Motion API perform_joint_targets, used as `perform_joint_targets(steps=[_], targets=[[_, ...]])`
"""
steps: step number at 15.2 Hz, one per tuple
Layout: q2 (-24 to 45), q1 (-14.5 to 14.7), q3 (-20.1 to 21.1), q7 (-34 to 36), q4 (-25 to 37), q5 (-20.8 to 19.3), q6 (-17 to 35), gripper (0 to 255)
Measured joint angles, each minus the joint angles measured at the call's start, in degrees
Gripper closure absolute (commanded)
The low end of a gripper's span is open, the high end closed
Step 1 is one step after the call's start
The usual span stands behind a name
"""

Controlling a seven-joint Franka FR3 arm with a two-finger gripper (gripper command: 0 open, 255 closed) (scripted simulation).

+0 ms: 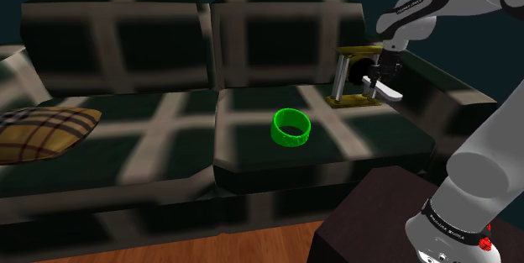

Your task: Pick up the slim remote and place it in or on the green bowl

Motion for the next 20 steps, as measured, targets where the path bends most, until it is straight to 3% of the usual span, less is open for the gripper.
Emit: perform_joint_targets(steps=[11, 20], targets=[[-4.9, 6.6, 8.7, 15.9, -5.1, -1.1, 0.5, 255], [-3.3, 12.4, 16.0, 28.2, -2.9, 0.3, -0.2, 255]])
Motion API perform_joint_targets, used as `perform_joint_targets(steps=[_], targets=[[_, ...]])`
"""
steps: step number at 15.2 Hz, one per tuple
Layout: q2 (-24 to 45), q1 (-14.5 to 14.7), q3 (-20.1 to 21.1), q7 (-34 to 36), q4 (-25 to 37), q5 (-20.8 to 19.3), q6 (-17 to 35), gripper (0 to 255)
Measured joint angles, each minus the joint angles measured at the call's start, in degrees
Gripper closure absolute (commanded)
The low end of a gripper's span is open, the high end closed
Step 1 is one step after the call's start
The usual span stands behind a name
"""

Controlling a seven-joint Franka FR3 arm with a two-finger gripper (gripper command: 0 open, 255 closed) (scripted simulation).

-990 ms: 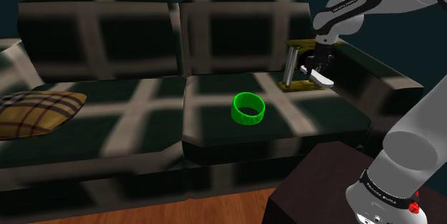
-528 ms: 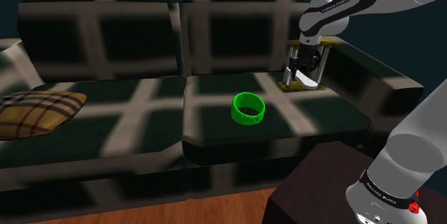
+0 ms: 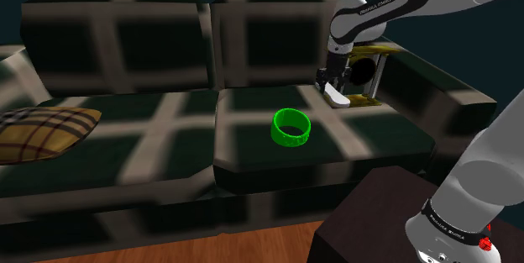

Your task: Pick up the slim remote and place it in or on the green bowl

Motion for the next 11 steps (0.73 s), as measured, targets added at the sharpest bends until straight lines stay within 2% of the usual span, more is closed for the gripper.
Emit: perform_joint_targets(steps=[11], targets=[[7.2, 6.8, 7.6, 13.8, 8.6, 1.2, -1.3, 255]])
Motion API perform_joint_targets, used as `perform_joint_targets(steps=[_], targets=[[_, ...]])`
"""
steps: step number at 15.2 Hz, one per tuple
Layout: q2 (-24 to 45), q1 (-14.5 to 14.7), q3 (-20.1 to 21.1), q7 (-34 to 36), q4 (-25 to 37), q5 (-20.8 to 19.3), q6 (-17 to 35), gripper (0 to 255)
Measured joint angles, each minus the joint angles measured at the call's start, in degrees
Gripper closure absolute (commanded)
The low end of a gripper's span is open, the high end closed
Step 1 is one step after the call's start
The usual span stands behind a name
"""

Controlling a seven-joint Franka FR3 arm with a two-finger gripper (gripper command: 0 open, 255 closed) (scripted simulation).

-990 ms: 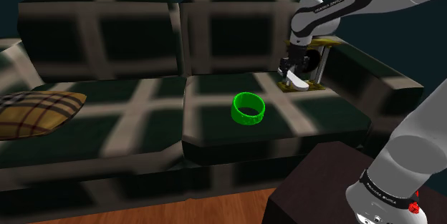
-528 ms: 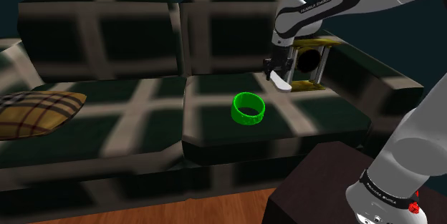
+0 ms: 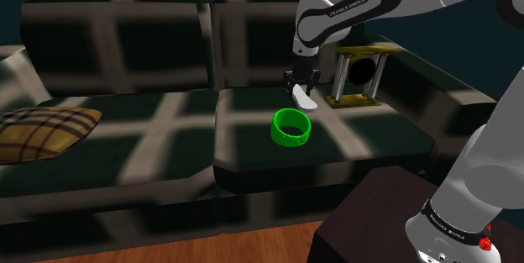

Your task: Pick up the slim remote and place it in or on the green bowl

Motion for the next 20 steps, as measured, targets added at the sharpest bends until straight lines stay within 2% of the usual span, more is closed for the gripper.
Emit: perform_joint_targets(steps=[3, 15, 20], targets=[[2.2, 1.2, 1.2, 2.3, 1.7, 0.0, 0.5, 255], [6.1, 1.3, 1.3, 2.4, -3.0, 0.2, 9.1, 255], [6.9, 1.3, 1.3, 2.3, -3.4, 0.3, 10.4, 255]])
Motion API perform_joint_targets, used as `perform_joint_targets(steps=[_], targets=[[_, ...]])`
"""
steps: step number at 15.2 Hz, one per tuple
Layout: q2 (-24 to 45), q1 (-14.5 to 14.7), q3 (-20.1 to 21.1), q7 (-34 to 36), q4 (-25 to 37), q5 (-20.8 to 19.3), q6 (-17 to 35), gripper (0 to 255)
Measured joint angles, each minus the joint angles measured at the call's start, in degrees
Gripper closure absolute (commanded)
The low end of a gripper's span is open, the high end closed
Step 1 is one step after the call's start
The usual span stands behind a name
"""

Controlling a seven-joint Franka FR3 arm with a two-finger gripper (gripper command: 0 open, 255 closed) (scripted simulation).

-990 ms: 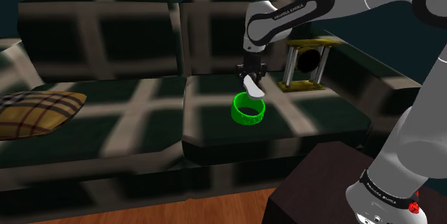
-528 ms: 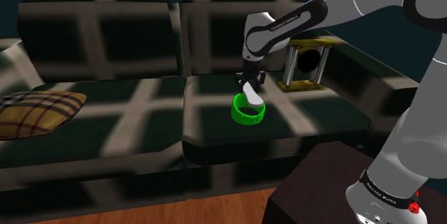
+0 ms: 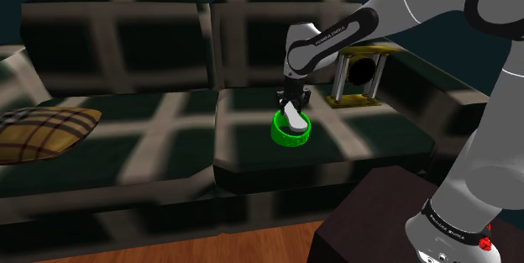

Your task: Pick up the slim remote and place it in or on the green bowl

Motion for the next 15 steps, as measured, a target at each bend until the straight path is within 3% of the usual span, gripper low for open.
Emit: perform_joint_targets(steps=[2, 3, 9, 15], targets=[[0.0, 0.0, 0.0, 0.0, 0.0, 0.0, 0.0, 255], [0.0, 0.0, 0.0, 0.0, 0.0, 0.0, 0.1, 0], [0.0, 0.0, 0.0, 0.0, -0.1, 0.0, 0.1, 0], [-3.2, -0.1, -0.1, 0.1, 3.2, -0.2, -6.3, 0]])
